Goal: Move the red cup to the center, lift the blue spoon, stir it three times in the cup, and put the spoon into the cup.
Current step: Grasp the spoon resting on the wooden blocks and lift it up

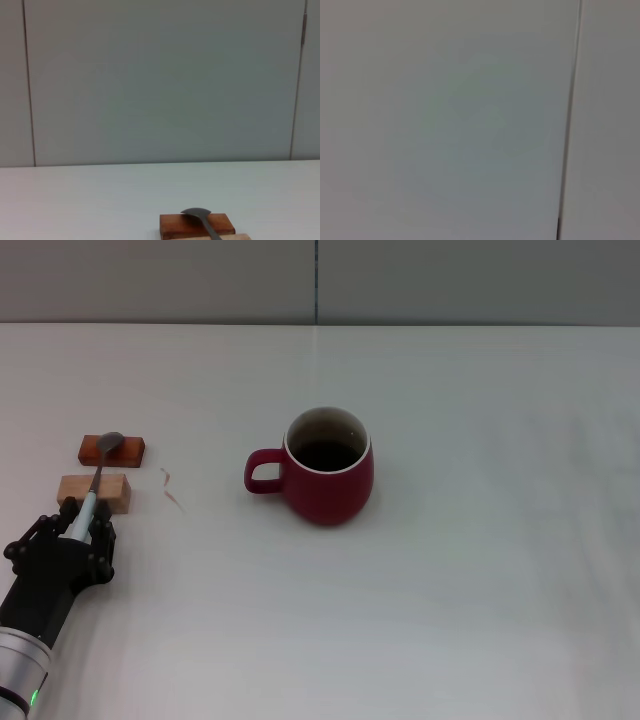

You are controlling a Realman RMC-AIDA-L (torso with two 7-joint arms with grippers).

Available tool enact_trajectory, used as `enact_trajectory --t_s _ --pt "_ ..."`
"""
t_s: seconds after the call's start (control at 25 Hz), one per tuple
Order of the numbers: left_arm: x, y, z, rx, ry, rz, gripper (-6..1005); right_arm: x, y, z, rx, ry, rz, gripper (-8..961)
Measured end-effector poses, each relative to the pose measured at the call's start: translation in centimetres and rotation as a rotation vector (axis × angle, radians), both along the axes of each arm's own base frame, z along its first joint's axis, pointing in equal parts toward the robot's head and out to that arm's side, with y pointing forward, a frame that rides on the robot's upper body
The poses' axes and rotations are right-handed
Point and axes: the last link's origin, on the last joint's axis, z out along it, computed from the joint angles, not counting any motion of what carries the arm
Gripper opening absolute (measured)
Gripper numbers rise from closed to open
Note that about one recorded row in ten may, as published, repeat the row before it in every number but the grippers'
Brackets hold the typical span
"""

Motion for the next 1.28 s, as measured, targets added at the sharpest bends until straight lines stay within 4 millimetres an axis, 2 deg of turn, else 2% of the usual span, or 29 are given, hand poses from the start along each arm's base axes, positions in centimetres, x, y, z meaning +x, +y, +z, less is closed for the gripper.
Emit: enact_trajectory --t_s 0.68,0.88,1.28 --pt "-0.02 0.19 0.16 0.007 0.004 -0.005 321 -0.07 0.05 -0.02 -0.001 0.0 0.002 733" --pt "-0.04 0.15 0.16 0.007 0.005 -0.004 222 -0.1 0.07 -0.03 -0.001 0.0 0.003 732" --pt "-0.15 0.13 0.05 -0.001 0.007 0.003 223 -0.17 0.13 -0.04 -0.002 -0.001 0.006 732"
